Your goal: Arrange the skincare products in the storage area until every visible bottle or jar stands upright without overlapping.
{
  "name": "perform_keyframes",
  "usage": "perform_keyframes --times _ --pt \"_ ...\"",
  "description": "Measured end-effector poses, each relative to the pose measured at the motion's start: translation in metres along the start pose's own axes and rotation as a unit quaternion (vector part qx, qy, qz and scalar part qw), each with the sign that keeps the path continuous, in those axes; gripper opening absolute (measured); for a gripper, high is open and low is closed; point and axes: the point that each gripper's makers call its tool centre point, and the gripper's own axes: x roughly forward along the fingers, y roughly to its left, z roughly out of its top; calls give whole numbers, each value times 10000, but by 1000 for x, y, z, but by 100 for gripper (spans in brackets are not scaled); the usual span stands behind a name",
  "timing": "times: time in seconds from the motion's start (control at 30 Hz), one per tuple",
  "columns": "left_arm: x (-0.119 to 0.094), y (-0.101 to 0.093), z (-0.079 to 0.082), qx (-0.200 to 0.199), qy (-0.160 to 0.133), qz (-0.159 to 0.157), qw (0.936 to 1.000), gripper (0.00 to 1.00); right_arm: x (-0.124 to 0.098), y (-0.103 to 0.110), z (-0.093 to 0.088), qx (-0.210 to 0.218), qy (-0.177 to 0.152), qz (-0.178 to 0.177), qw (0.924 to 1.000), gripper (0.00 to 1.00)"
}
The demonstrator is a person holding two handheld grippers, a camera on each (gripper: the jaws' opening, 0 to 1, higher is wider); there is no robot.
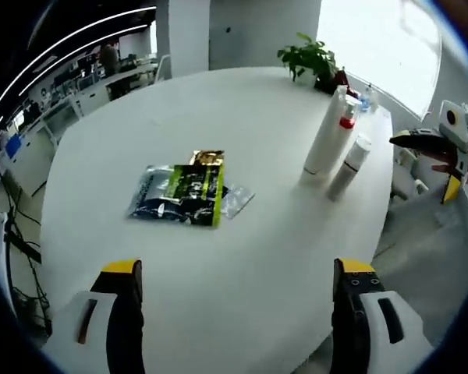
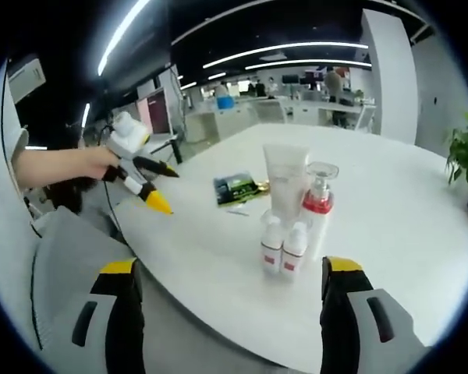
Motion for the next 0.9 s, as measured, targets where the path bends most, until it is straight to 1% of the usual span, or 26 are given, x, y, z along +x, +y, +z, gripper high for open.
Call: perform_keyframes --times 0.1,0.2,0.23,0.4,0.53,0.6,0.77,0.9 --pt "14 8 5 159 108 -47 9998 95 0 -3 -1 54 26 -76 10000 95" --pt "24 15 8 209 187 -72 9996 95 0 -5 -2 91 48 -127 9999 95" --pt "30 20 9 240 211 -75 9995 95 0 -6 -3 101 62 -148 9998 95" --pt "41 34 17 531 328 -83 9980 95 0 -9 -4 157 88 -210 9996 95" --pt "53 47 24 646 376 -76 9972 95 1 -12 -5 167 125 -277 9994 95" --pt "61 58 23 770 513 -80 9957 95 1 -13 -7 171 158 -312 9992 94" --pt "74 63 25 970 723 -128 9926 96 1 -13 -7 194 170 -339 9991 94" --pt "88 72 26 1053 879 -163 9904 96 1 -16 -7 265 157 -380 9988 94"
